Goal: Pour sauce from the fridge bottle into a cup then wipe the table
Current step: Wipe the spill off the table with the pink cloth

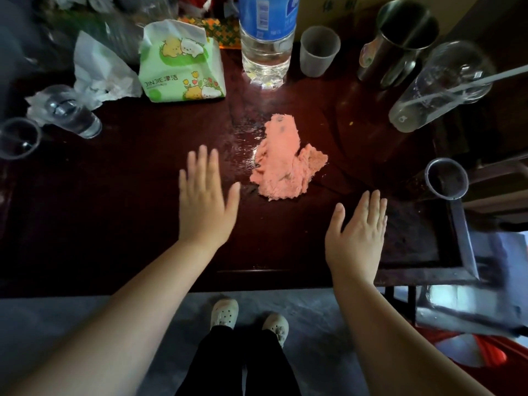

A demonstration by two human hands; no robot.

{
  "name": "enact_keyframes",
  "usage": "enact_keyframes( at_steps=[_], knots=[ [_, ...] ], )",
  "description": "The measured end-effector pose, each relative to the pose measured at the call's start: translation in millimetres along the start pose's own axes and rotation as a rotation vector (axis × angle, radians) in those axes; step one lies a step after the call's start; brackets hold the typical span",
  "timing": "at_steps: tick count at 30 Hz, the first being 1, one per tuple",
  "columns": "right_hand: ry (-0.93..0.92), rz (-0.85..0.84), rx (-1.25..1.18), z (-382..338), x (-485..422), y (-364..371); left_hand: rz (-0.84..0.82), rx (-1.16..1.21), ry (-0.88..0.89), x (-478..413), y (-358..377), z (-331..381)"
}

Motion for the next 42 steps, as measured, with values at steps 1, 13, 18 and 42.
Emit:
enact_keyframes(
  at_steps=[1,13,18,42],
  knots=[
    [-0.002,0.003,0.001,0.0,-0.1,-0.1,-0.008,-0.037,-0.04,7.3,-0.6,-13.6],
    [-0.247,0.047,-0.036,-24.7,-7.6,-5.6,-0.086,-0.067,-0.116,14.7,9.3,-28.9],
    [-0.921,-0.283,-0.013,-125.3,-59.5,5.9,-0.085,-0.06,-0.119,14.0,8.0,-29.2],
    [-0.933,-0.181,0.139,-111.8,-140.4,2.7,-0.085,-0.037,-0.12,13.8,5.7,-28.9]
  ],
)
Point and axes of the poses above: each hand's wrist, its own x-axis away from the middle knuckle, its own y-axis out of the palm, z = x × y, the point moved 7 cm from there along -x, towards the middle knuckle, and after that the axes turned 6 degrees about -y, right-handed, at the moved point
